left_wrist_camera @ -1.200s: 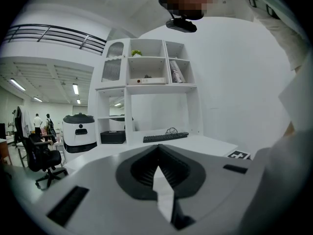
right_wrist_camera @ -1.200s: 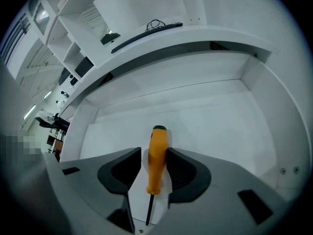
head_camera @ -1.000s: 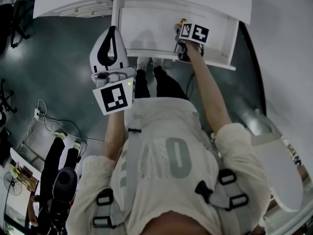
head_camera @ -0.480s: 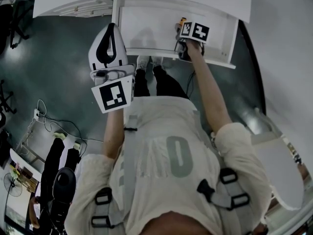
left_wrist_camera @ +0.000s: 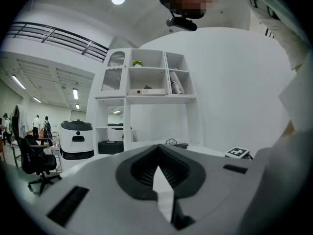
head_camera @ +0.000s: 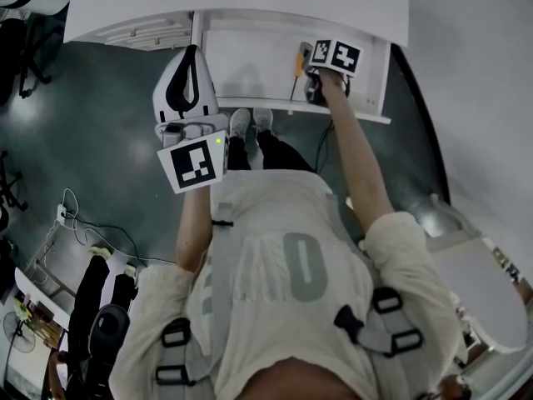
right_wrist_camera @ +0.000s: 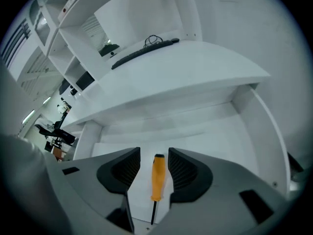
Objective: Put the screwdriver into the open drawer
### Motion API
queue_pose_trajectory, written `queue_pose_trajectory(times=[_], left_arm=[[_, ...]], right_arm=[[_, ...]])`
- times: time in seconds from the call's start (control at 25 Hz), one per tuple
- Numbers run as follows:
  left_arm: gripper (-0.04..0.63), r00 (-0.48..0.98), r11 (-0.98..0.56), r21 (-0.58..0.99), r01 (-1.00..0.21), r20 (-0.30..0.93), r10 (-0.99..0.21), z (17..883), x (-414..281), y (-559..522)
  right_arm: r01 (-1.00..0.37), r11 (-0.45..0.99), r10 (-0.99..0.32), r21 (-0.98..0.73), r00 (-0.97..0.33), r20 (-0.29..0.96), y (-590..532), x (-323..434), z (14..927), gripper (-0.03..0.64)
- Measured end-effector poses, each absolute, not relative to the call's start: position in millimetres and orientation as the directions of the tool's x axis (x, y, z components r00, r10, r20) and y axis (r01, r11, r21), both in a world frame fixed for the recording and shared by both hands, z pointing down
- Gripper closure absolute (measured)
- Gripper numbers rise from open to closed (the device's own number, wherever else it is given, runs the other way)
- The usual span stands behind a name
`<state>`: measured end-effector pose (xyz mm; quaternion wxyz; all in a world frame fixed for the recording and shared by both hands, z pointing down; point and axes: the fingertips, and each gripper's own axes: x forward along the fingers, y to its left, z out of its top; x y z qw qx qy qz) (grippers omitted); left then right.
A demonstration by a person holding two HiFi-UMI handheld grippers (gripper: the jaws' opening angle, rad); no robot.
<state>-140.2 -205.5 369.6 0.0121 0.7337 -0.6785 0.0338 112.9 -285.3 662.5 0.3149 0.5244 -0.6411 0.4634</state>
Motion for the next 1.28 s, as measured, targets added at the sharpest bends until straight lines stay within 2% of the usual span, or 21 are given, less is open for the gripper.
queue_pose_trajectory(times=[0.28,0.52,0.72,0.96,1.08,1.28], left_arm=[[0.591,0.099,-0.099,-0.031,-0.995,0.013,-0.995,344,-138,-207],[0.591,0.128,-0.127,-0.031,-0.991,-0.021,-0.992,330,-134,-205],[0.591,0.175,-0.173,-0.070,-0.982,-0.033,-0.984,322,-133,-207],[0.591,0.178,-0.174,-0.055,-0.983,-0.091,-0.980,299,-133,-210],[0.591,0.196,-0.188,-0.086,-0.978,-0.096,-0.976,294,-131,-211],[0.591,0.222,-0.209,-0.113,-0.971,-0.121,-0.968,282,-126,-216]], right_arm=[[-0.970,0.105,-0.565,-0.221,-0.241,0.789,-328,117,574,0.449],[-0.960,0.155,-0.755,-0.234,-0.268,0.599,-347,116,465,0.449],[-0.958,0.212,-0.878,-0.192,-0.273,0.393,-335,111,384,0.454],[-0.970,0.235,-0.960,-0.062,-0.242,0.143,-295,108,312,0.480],[-0.975,0.221,-0.975,-0.029,-0.222,0.031,-273,109,286,0.516],[-0.980,0.195,-0.977,0.022,-0.196,-0.081,-247,105,260,0.583]])
